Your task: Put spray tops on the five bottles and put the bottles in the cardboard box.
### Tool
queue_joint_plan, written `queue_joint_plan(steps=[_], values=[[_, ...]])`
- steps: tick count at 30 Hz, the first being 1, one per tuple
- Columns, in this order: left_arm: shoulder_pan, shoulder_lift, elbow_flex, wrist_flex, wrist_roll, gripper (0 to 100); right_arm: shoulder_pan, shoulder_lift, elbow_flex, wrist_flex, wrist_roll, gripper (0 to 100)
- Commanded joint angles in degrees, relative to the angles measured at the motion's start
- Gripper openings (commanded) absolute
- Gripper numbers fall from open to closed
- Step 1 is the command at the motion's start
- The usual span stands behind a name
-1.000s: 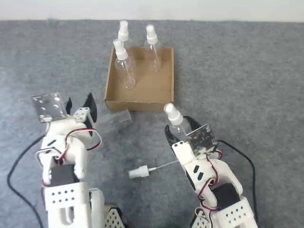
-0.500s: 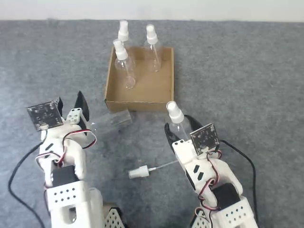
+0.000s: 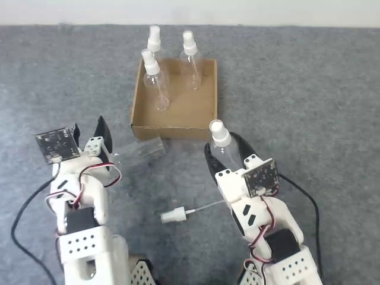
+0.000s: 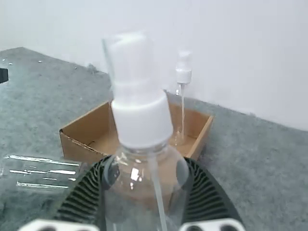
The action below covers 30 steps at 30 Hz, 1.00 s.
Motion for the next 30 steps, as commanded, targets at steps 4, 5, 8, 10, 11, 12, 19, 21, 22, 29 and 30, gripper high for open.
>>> queue_joint_plan(steps=[4, 5, 8, 10, 11, 12, 19, 21, 22, 29, 30], values=[[-0.26, -0.88, -0.66, -2.11, 0.18, 19, 0.48, -0.13, -8.97, -1.36, 1.23, 0.7], [-0.26, -0.88, -0.66, -2.11, 0.18, 19, 0.48, -0.13, -9.76, -1.36, 1.23, 0.7], [-0.26, -0.88, -0.66, -2.11, 0.18, 19, 0.48, -0.04, -12.31, -1.36, 1.32, 0.7], [-0.26, -0.88, -0.66, -2.11, 0.09, 19, 0.48, 0.57, -14.07, -1.36, 2.02, 0.7], [-0.26, -0.88, -0.66, -2.11, 0.09, 19, 0.48, 1.71, -15.03, -1.36, 3.16, 0.7], [-0.26, -0.88, -0.66, -2.11, 0.09, 19, 0.48, 3.47, -16.26, -1.36, 4.04, 0.7], [-0.26, -0.88, -0.66, -2.11, 0.09, 19, 0.48, 20.62, -28.48, -2.15, 4.31, 0.7], [-0.26, -0.88, -0.66, -2.11, 0.09, 19, 0.40, 24.57, -30.86, -3.65, 4.31, 0.7], [-0.26, -0.88, -0.66, -2.11, 0.09, 19, 0.40, 26.24, -31.38, -5.23, 4.31, 0.7], [-0.26, -0.88, -0.66, -2.11, 0.09, 19, 0.40, 37.49, -31.91, -16.31, 4.40, 0.7], [-0.26, -0.88, -0.66, -2.11, 0.09, 19, 0.40, 39.08, -31.91, -17.71, 4.40, 0.7]])
